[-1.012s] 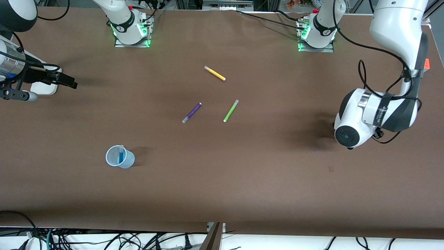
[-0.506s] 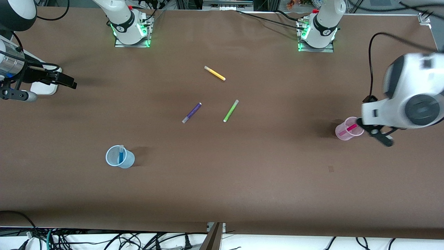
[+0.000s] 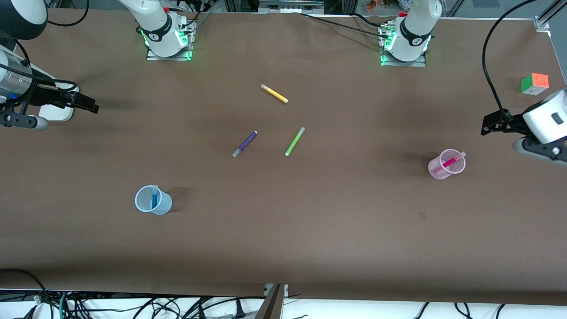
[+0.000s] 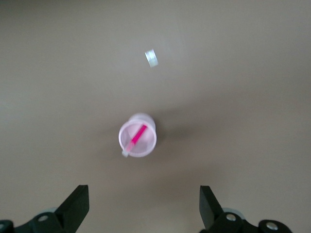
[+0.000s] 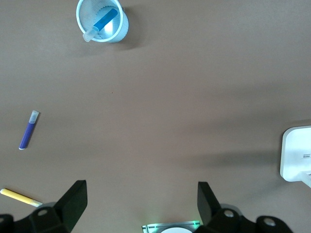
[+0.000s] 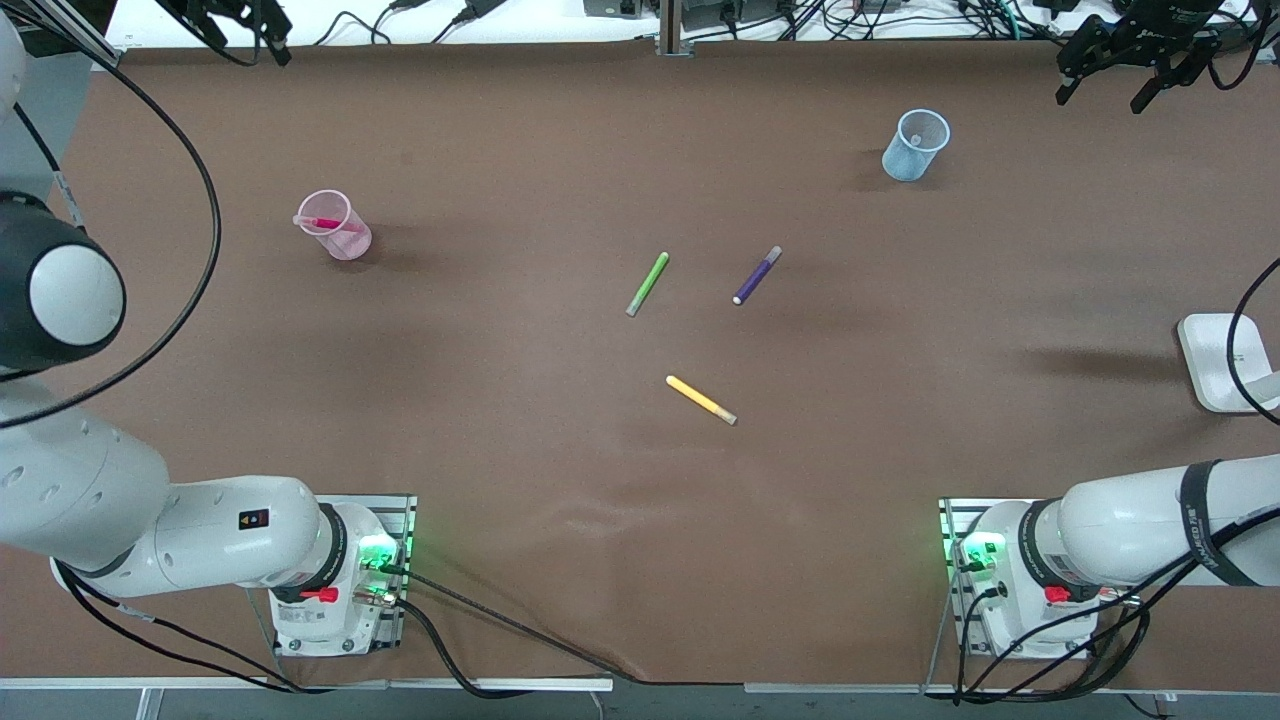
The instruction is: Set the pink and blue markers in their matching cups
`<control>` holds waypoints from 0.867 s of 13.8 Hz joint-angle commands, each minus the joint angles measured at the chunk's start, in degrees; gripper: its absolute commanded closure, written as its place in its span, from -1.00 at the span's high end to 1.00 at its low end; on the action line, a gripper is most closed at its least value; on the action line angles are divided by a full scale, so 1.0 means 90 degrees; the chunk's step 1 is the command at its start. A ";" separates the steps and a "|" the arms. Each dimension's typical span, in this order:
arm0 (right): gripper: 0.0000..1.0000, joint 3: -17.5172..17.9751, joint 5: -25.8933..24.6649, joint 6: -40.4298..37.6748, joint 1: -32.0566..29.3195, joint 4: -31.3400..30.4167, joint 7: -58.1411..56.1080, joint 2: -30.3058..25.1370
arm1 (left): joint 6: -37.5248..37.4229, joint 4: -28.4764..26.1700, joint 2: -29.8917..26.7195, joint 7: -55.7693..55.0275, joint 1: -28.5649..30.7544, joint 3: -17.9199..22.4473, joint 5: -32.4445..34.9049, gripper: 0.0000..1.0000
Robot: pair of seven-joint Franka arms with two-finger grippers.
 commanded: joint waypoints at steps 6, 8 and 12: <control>0.99 0.0016 -0.0109 -0.0056 0.0101 0.0053 0.0028 -0.0028 | 0.1020 -0.1773 -0.1355 -0.0773 -0.0863 0.0935 -0.0280 1.00; 1.00 0.0016 -0.0099 -0.0056 0.0101 0.0053 0.0028 -0.0028 | 0.1010 -0.1704 -0.1258 -0.0812 -0.0951 0.0906 -0.0280 1.00; 0.99 0.0016 -0.0109 -0.0066 0.0110 0.0053 0.0038 -0.0028 | 0.0845 -0.1548 -0.1189 -0.0802 -0.0883 0.0877 -0.0270 1.00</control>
